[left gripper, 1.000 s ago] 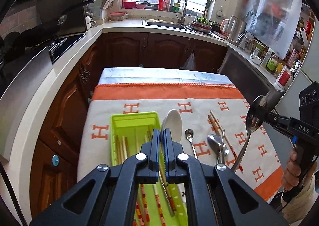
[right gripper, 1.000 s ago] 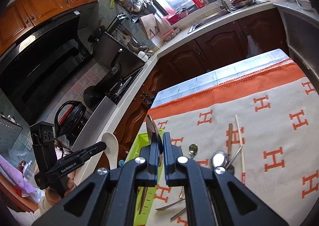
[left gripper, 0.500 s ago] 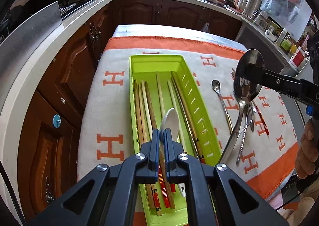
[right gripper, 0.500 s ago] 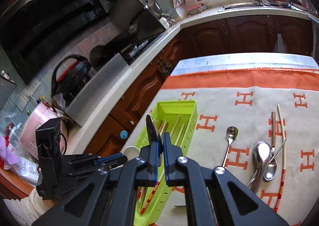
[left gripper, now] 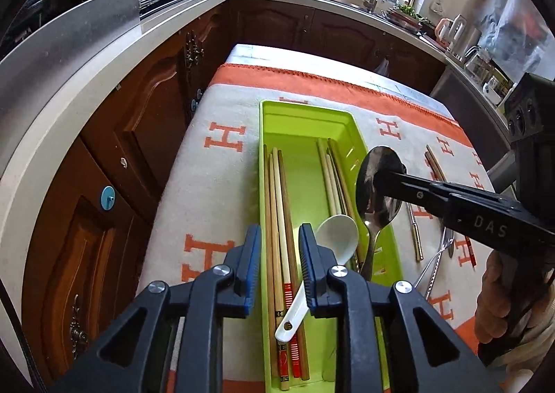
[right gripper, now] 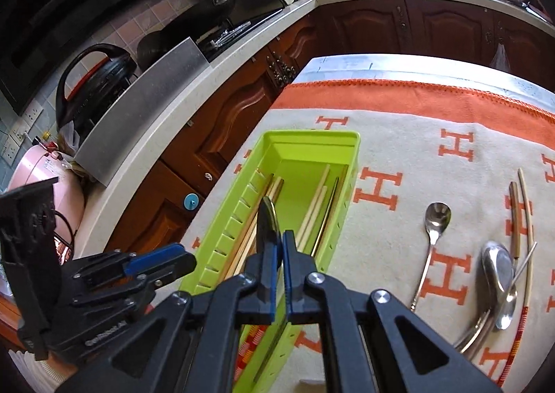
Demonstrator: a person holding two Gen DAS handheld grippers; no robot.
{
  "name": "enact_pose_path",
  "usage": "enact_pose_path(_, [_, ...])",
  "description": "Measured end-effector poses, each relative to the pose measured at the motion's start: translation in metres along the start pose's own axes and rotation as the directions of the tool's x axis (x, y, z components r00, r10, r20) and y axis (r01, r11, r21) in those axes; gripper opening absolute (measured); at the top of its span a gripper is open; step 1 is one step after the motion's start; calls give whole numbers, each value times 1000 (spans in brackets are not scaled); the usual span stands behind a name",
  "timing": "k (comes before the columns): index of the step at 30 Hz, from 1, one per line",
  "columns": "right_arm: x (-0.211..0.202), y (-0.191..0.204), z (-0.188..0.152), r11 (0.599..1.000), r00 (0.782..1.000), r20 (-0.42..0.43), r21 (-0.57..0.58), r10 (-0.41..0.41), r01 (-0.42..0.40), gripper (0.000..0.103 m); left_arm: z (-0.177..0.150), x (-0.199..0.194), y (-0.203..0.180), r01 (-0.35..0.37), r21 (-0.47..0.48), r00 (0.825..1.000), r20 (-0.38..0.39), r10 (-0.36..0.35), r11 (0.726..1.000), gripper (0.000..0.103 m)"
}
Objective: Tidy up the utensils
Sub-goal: 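Carry the white ceramic spoon and steel spoon into the green tray, then open both grippers in the tray and move them back over the utensils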
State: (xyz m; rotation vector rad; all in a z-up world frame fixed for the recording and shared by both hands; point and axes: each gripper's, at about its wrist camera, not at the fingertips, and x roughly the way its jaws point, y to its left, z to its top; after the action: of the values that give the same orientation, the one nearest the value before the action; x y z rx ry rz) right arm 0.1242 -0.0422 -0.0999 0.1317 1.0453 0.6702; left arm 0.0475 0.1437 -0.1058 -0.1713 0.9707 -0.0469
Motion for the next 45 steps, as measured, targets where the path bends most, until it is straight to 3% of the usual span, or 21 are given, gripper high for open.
enact_pose_path(7, [22,0,3,999,999,-39,1,-34,34,7,-2,-3,0,-57,10,998,15,57,998,57])
enact_pose_path(10, [29,-3,3,998,997,-54,15,-60,61,7,-2,-3,1,-110,14,994,26,110,994,59])
enact_pose_path(15, [28,-7,-1,997,996,-65,46,-59,62,7,-1,-1,9,-123,-28,992,5,123,992,69])
enact_pose_path(20, [8,-3,-6,996,996,-29,24,-82,83,9,-2,-2,11,-137,-40,991,-1,137,990,72])
enact_pose_path(24, [-9,-5,-13,996,996,-2,33,-89,89,17,-5,-4,7,-131,-39,991,-7,130,991,79])
enact_pose_path(29, [-26,-9,-24,992,993,12,47,-115,114,24,-11,-4,-2,-124,-17,992,-20,124,992,79])
enact_pose_path(45, [-77,-42,-64,959,969,18,144,-248,243,25,-18,-9,-57,-61,80,998,-30,64,995,80])
